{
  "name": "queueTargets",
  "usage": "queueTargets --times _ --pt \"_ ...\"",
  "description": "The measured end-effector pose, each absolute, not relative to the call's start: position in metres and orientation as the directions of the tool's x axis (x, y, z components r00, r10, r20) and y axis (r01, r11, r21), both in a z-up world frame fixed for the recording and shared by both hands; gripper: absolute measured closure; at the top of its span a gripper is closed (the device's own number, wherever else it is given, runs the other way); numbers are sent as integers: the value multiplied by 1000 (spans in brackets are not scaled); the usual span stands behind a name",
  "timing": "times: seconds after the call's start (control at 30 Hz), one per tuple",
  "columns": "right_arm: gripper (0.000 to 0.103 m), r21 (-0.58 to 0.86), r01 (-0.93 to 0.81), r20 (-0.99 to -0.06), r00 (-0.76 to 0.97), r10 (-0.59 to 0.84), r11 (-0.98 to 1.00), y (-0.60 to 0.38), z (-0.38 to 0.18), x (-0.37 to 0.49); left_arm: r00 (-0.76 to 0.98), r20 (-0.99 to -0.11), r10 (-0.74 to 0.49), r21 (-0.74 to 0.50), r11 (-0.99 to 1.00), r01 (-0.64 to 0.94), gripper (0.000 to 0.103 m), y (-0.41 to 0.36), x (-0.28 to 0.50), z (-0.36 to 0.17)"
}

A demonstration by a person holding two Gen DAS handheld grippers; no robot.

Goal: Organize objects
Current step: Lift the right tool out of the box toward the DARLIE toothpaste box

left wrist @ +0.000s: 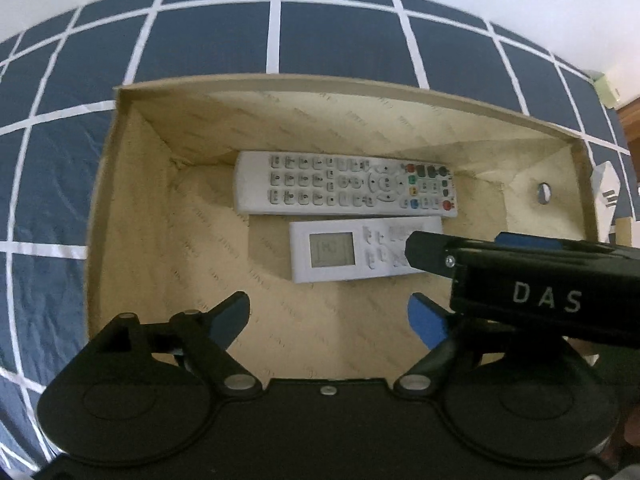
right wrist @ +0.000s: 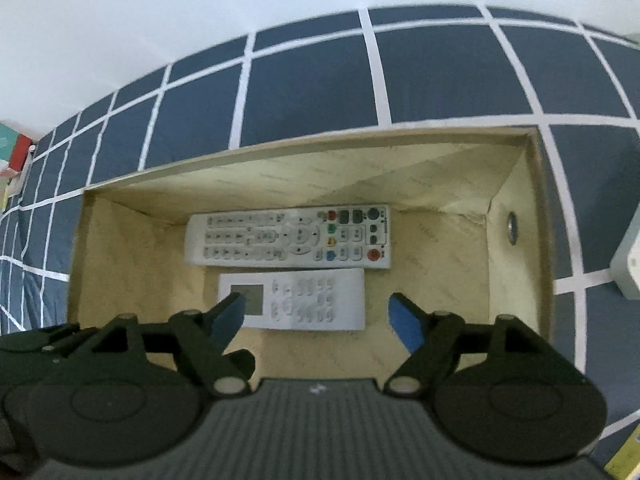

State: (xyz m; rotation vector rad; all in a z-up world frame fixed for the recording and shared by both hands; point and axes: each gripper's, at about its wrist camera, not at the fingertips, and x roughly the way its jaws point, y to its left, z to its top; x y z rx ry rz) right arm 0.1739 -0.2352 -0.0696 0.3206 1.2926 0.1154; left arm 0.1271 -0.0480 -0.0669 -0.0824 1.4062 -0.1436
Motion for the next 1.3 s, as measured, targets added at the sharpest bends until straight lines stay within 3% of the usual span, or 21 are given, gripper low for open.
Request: queueTargets --times 0.57,1.3 --pt "0 282 69 -884 406 231 957 -248 2 107 288 -951 -114 -101 993 57 2 -52 64 -3" --pt "0 258 170 -865 479 149 951 -319 39 1 325 -936 -137 -82 981 178 0 -131 -18 29"
